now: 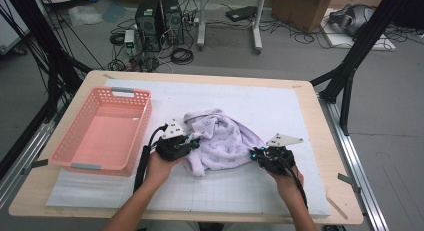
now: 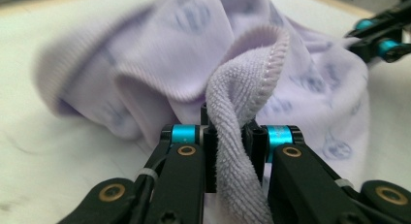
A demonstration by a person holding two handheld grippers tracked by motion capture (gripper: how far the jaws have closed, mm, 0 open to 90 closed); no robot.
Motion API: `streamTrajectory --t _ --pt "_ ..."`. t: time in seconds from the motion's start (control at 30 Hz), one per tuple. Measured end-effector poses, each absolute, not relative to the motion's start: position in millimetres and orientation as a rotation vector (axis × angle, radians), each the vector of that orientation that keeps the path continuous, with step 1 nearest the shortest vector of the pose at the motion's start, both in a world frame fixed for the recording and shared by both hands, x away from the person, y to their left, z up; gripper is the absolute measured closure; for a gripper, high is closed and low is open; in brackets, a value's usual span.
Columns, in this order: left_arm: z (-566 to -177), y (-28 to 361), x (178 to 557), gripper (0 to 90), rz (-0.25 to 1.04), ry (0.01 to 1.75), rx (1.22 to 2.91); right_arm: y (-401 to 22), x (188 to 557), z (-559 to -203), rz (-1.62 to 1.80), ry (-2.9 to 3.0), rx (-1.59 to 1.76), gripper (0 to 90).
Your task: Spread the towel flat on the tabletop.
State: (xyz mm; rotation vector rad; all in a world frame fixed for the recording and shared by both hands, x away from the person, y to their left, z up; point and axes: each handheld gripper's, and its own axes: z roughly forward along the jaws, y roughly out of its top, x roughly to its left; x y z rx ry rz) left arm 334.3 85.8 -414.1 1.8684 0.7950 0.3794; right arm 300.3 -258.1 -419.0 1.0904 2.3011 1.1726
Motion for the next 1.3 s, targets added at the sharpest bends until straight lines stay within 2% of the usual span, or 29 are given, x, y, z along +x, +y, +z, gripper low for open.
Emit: streamTrajectory --t 0.23,0.37,0.6,0.63,0.7,0.73,0.87,0.9,1.0,1.1,1.3 --pt "-391.6 94.2 366.9 82.5 0.495 0.858 1.789 -257.1 315.4 -393.5 1.224 2.130 1.174 80.4" --pt "-398.6 98.0 382.9 82.4 0.580 0.940 1.762 -248.4 337.3 -388.3 1.195 2.080 1.200 82.6" --pt "-413.9 96.8 396.8 81.3 0.619 0.994 1.768 -237.1 376.2 -396.1 1.146 2.052 1.207 84.3" --pt "-415.2 97.6 398.1 77.8 0.610 1.018 1.756 -236.5 381.0 -397.0 1.149 2.035 1.212 84.5" --pt "-417.3 98.7 399.7 61.6 0.545 1.069 1.734 -234.9 389.9 -398.4 1.122 2.001 1.225 85.0" --pt "-417.5 98.5 399.2 56.4 0.516 1.067 1.740 -234.3 394.1 -399.2 1.092 1.984 1.237 85.0" --pt "-414.5 95.2 388.2 44.7 0.494 1.009 1.767 -236.0 406.6 -406.1 1.032 1.950 1.291 84.5" --pt "-413.9 95.4 384.7 43.8 0.493 0.998 1.768 -236.7 407.5 -407.7 1.036 1.954 1.307 82.7" --pt "-412.1 96.5 376.6 41.5 0.476 0.961 1.811 -237.1 404.5 -407.1 1.039 1.975 1.323 67.2" --pt "-412.0 99.4 365.4 40.4 0.484 0.933 1.818 -238.7 392.7 -397.5 1.079 1.959 1.273 62.1" --pt "-415.9 110.8 348.5 40.1 0.479 0.923 1.850 -251.7 359.7 -384.7 1.123 1.966 1.154 60.9"
